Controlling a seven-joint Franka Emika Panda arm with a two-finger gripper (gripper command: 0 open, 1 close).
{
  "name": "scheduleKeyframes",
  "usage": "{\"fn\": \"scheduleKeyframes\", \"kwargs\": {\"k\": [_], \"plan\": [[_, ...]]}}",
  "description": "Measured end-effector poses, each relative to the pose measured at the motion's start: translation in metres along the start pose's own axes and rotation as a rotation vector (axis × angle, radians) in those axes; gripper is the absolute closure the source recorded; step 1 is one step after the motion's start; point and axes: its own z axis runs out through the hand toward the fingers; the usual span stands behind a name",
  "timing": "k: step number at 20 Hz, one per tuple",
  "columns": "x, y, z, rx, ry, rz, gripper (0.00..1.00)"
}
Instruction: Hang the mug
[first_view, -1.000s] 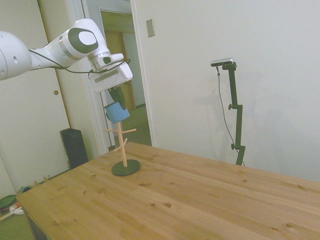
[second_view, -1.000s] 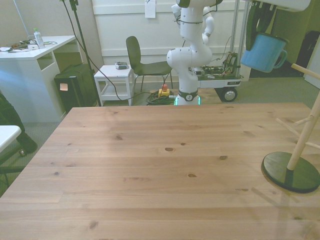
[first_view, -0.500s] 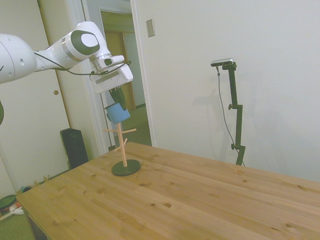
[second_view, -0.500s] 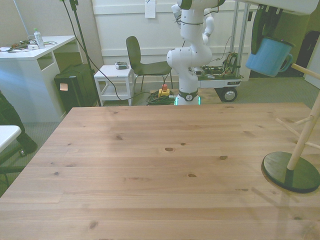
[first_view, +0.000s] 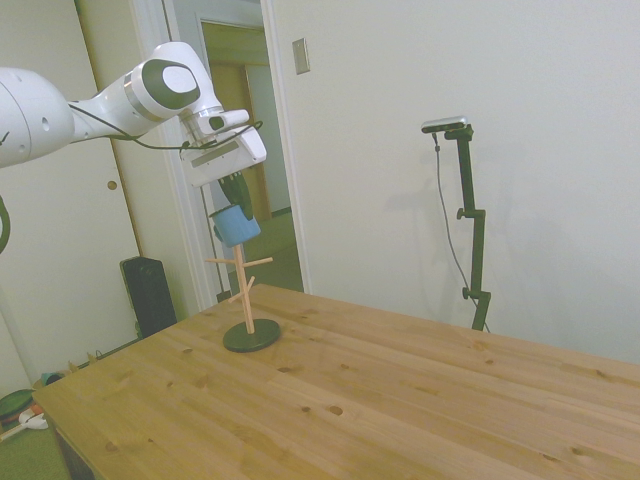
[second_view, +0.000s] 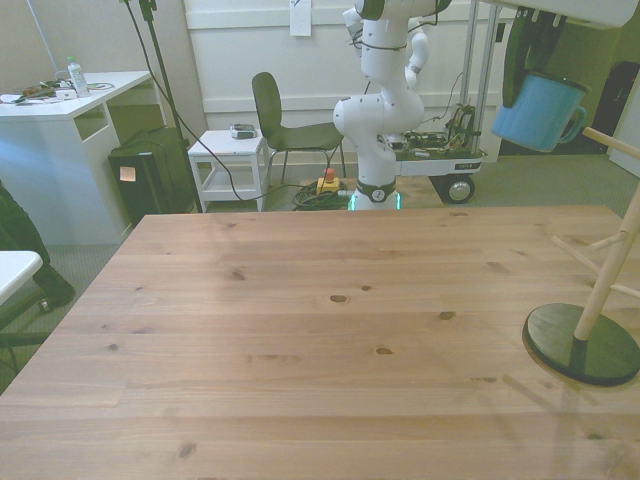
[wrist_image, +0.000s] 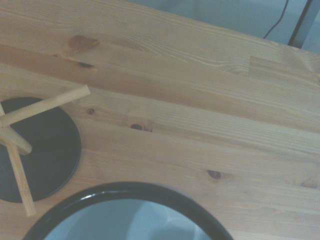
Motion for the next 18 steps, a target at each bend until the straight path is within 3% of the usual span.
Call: {"fn": "scheduleKeyframes", "kwargs": {"k": [18], "plan": [[-0.0072, -0.0075, 0.0033, -0.009, -0.013, 0.005, 1.00]]}}
